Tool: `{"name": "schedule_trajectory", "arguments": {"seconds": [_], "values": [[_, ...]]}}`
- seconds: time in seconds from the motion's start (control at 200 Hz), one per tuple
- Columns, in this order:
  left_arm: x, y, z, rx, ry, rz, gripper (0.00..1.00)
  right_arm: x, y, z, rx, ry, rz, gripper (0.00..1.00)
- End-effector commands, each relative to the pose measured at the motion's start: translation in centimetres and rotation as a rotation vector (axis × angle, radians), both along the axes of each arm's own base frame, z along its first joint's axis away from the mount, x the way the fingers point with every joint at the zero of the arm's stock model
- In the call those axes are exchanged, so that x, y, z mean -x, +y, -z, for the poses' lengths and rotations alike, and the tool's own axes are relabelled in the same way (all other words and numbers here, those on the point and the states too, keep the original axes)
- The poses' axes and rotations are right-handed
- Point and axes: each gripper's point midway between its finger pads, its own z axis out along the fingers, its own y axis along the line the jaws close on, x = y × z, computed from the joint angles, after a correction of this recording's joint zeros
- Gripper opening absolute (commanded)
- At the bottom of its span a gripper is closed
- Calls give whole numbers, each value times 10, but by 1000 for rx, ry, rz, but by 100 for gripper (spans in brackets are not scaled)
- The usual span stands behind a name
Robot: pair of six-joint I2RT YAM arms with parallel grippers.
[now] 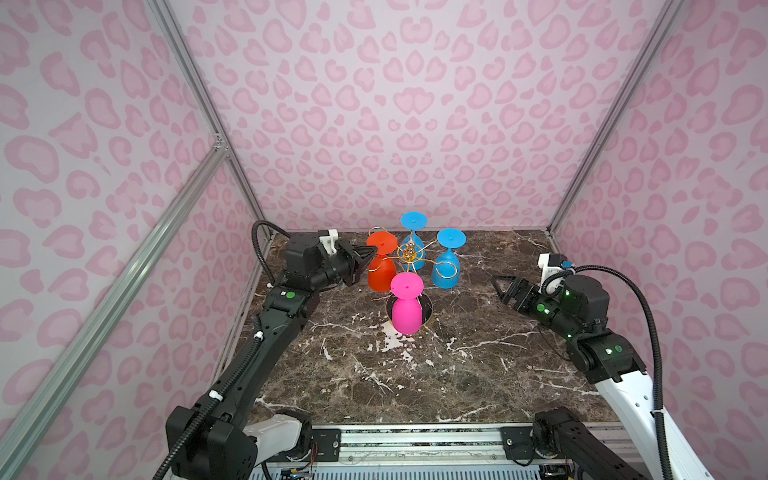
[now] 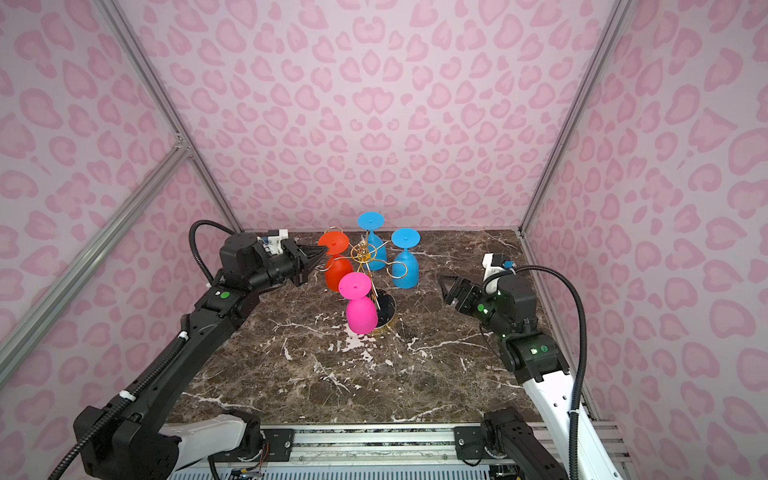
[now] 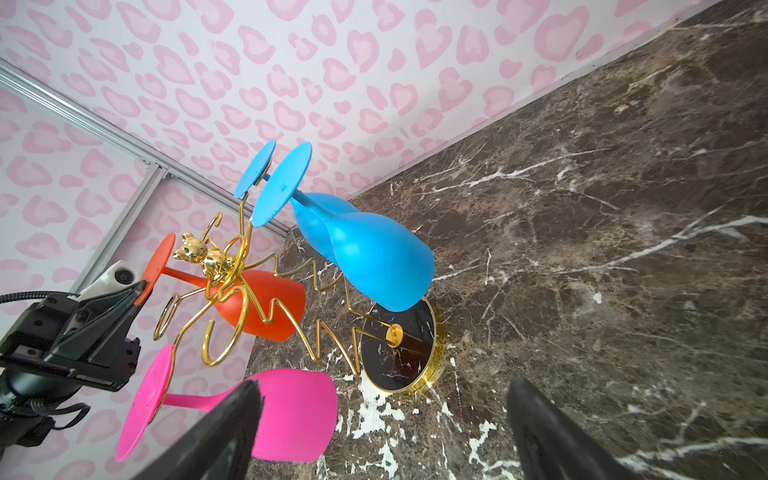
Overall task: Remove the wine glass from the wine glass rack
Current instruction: 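Slide the red glass off its rack hook with the left gripper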
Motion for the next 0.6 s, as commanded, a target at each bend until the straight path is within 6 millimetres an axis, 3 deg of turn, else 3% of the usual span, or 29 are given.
{"name": "schedule_trajectory", "arguments": {"seconds": [0.0,0.595], "values": [[-3,2,-15,-1,-61,-6,4,1,0,1,7,-1,-1,94],[-6,49,-18,-17,-69,-106,4,-1,3,-5,10,-8,-19,94]]}}
